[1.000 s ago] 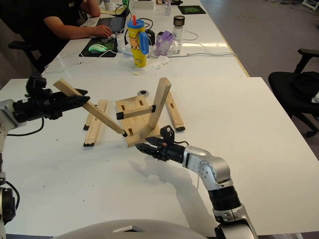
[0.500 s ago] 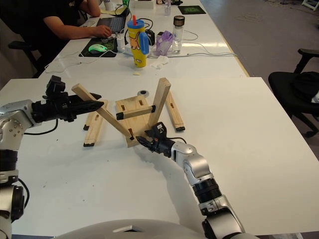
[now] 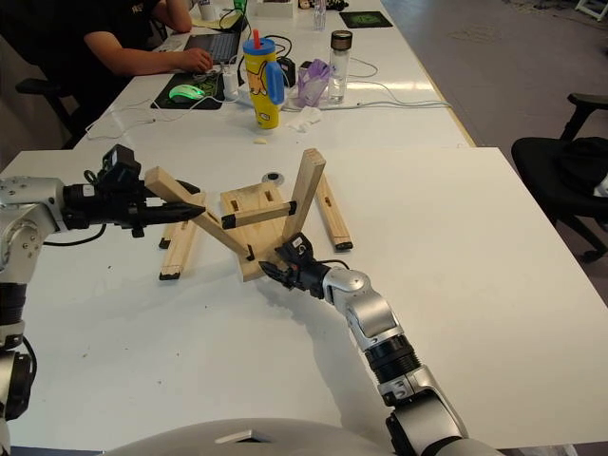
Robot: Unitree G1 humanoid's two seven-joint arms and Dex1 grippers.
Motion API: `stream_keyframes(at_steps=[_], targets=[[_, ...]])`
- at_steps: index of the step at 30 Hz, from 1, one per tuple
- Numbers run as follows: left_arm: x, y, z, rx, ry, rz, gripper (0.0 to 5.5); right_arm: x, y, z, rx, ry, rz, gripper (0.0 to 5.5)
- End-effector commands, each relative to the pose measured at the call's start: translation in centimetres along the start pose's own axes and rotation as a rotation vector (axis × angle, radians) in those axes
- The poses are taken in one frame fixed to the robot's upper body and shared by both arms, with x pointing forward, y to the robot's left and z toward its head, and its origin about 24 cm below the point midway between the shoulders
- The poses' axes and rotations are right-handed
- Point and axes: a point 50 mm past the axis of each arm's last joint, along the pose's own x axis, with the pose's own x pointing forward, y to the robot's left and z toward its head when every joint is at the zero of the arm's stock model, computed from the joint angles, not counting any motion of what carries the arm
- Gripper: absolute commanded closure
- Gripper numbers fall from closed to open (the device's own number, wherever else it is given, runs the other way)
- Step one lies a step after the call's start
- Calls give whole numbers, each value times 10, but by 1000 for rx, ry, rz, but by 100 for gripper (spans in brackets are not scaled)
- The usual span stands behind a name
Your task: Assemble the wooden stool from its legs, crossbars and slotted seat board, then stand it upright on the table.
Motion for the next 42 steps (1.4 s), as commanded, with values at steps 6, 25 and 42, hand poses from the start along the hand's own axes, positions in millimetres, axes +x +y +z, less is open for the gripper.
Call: stream_keyframes(at_steps=[6, 25, 42], targets=[[24, -22, -20, -39, 144, -87, 344, -6, 3, -37, 65, 174, -10, 290], [55, -32, -55, -87, 230, -127, 344, -5, 7, -46, 65, 238, 8, 290], [50, -18, -66, -138, 275, -98, 344, -44, 34, 151, -131, -724, -50, 542]])
